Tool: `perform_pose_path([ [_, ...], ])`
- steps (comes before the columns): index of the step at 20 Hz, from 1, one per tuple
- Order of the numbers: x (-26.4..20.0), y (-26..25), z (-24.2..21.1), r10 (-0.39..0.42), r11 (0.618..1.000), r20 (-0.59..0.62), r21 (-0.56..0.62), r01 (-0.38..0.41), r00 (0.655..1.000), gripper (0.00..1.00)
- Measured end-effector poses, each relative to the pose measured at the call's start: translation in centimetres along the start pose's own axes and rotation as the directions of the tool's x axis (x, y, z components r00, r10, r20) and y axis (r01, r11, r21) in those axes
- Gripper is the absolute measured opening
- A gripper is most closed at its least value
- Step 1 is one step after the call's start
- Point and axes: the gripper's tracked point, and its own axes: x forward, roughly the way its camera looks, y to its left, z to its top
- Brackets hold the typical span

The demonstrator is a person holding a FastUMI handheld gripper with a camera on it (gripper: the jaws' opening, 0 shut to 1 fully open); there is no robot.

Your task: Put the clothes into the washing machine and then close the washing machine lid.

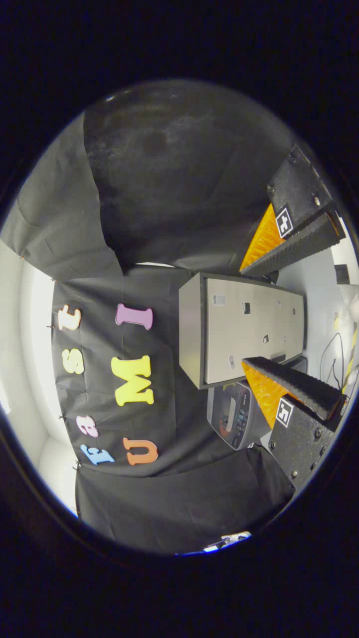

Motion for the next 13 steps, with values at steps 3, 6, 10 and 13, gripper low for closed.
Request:
perform_pose_path([
  [3,-0.32,0.12,0.11,0.001,1.000,0.007,-0.005,-0.001,1.000,1.00],
  [6,-0.48,0.25,0.19,0.002,1.000,0.006,-0.005,-0.001,1.000,1.00],
  [10,-0.91,0.31,0.62,0.000,1.000,0.017,-0.005,0.000,1.000,1.00],
  [13,-1.12,0.24,0.58,-0.001,1.000,0.017,-0.006,0.001,1.000,1.00],
])
